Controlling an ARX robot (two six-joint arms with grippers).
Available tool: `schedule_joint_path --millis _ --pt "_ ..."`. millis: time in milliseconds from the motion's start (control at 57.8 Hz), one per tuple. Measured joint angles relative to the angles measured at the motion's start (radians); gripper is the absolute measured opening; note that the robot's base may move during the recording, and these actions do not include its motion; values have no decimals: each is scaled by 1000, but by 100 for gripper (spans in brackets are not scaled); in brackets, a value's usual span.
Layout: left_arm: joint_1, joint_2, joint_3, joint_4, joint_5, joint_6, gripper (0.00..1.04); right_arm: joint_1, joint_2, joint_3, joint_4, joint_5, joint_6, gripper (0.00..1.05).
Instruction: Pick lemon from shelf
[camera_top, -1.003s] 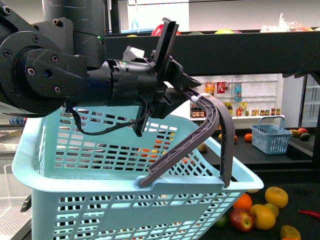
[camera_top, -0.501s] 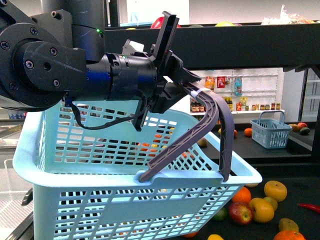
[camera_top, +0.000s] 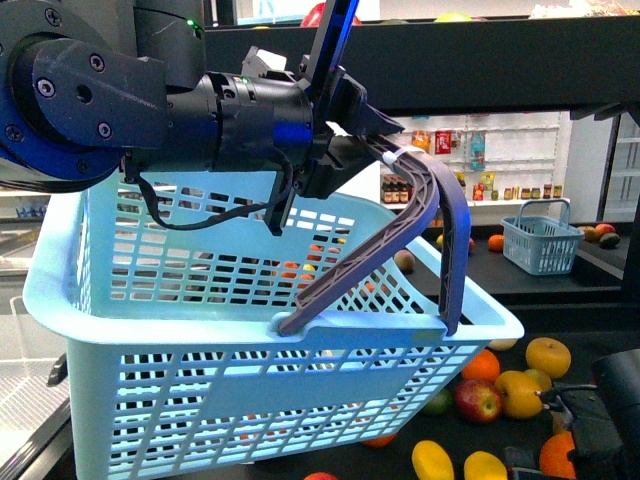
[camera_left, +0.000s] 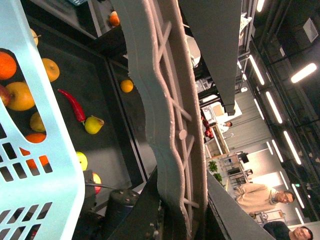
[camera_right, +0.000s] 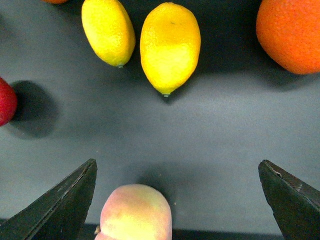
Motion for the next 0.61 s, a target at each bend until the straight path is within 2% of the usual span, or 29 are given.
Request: schedule_joint_path --millis 415,605 --pt "0 0 0 0 0 0 11 13 294 421 -153 75 -40 97" --pt "0 0 0 0 0 0 11 26 387 597 -228 77 -48 97"
